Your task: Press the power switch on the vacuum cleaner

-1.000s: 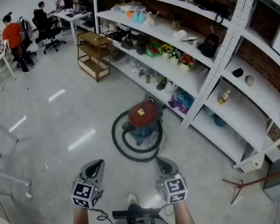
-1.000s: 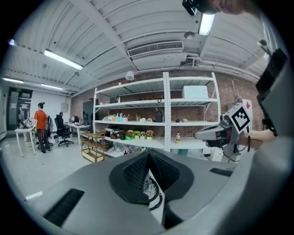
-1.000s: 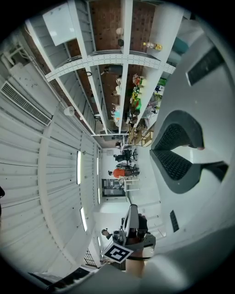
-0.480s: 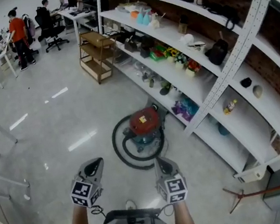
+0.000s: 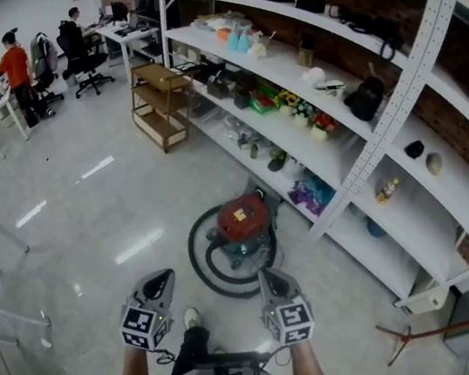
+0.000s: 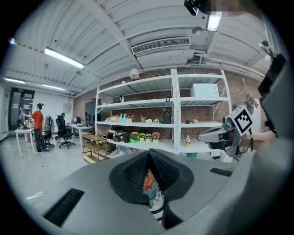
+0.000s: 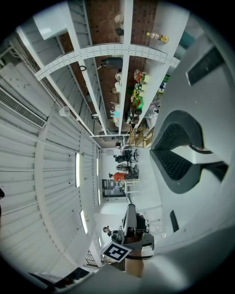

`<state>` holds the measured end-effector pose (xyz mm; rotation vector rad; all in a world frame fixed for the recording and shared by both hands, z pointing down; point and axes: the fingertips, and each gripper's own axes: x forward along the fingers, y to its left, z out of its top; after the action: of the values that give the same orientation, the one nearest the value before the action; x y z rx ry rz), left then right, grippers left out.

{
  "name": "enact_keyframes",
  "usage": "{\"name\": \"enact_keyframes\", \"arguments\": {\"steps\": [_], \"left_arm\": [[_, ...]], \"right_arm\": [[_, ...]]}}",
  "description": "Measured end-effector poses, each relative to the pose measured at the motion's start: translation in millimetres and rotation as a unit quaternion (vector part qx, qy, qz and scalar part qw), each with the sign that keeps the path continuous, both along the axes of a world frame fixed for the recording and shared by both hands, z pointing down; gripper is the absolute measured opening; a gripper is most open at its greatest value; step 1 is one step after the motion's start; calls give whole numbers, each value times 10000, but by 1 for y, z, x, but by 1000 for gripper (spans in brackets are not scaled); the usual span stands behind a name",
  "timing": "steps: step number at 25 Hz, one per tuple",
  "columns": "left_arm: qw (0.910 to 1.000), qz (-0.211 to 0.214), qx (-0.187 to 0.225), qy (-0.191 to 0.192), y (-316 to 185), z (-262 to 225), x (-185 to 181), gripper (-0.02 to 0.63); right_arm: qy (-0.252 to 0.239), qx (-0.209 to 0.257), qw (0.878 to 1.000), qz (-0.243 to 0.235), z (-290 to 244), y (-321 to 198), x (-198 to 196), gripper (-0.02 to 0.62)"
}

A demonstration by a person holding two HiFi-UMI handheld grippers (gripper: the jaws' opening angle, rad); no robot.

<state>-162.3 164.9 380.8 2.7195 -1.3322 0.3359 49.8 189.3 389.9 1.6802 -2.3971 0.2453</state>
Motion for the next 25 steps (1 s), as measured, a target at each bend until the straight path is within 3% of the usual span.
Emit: {"name": "enact_keyframes", "arguments": {"steps": [13, 25], "left_arm": [[9997, 241, 33, 79, -123, -9, -4, 8], [9982, 549, -234, 81, -250, 2, 1, 8]], "right_arm": [[36, -54, 9997, 239, 0, -111, -9, 12], [68, -217, 9984, 520, -1, -227, -11, 12]]}}
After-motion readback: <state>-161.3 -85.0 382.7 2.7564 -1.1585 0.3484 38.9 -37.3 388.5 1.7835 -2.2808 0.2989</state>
